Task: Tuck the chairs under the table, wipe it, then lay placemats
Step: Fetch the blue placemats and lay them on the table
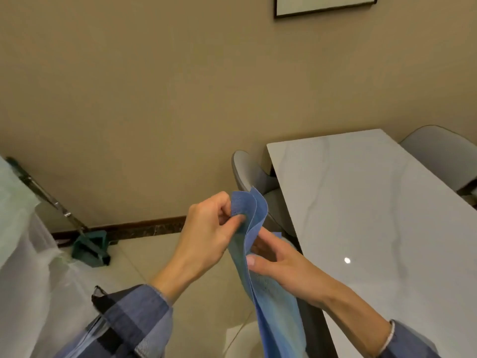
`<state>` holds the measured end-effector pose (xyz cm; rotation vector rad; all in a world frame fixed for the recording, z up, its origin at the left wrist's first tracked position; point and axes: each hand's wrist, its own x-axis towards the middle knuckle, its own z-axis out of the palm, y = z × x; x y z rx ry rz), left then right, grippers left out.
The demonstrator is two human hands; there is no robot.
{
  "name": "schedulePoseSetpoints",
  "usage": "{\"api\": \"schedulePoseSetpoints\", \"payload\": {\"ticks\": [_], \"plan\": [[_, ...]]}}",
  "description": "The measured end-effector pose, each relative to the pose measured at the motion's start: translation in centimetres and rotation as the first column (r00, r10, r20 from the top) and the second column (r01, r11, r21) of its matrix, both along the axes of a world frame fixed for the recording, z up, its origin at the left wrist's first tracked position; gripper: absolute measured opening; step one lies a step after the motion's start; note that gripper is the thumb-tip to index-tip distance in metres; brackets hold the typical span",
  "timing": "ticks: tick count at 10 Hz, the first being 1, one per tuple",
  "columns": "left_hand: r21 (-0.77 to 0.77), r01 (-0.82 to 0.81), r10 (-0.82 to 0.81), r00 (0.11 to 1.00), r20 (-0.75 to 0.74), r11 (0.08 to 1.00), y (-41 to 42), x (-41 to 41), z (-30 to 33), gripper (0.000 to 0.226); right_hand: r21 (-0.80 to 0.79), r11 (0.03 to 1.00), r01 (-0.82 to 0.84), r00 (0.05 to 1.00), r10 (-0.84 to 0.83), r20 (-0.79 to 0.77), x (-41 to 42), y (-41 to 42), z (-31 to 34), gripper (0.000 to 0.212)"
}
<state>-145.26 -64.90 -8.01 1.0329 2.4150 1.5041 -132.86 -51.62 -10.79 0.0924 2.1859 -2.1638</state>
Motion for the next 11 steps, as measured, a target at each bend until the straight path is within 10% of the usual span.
{"api": "schedulePoseSetpoints", "payload": {"ticks": [2,3,4,5,6,7,11], "plan": [[0.003,0.176,-0.172,0.963,0.205,0.984,5.8,-7.0,-1.8,0.022,0.139,0.944,0.298,0.948,-0.31,0.074,-4.7,3.6,-3.4,0.022],[-0.005,0.226,-0.22,0.952,0.212,0.974,8.0,-10.2,-2.8,0.03,0.185,0.786,0.59,0.78,-0.614,0.124,-8.1,6.3,-7.1,0.076],[0.002,0.297,-0.29,0.931,0.221,0.955,10.0,-14.6,-3.3,0.028,0.751,-0.152,0.642,-0.409,-0.897,0.168,-16.0,7.1,-4.0,0.066],[0.022,0.365,-0.36,0.904,0.231,0.931,12.1,-19.3,-3.1,0.029,0.097,0.201,0.975,0.158,-0.93,0.332,-10.2,4.1,-3.9,0.047],[0.072,0.39,-0.395,0.884,0.251,0.918,14.2,-23.9,-2.7,0.027,0.049,0.296,0.954,0.253,-0.881,0.399,-13.5,4.4,-1.6,0.058],[0.068,0.433,-0.436,0.87,0.229,0.899,17.4,-27.6,-3.3,0.028,0.232,0.215,0.949,0.205,-0.976,0.067,-14.6,7.2,-1.5,0.039],[-0.054,0.481,-0.46,0.861,0.218,0.875,32.5,-34.4,-5.7,0.016,0.22,-0.134,0.966,-0.162,-0.98,0.114,-13.9,19.3,-8.8,0.014]]}}
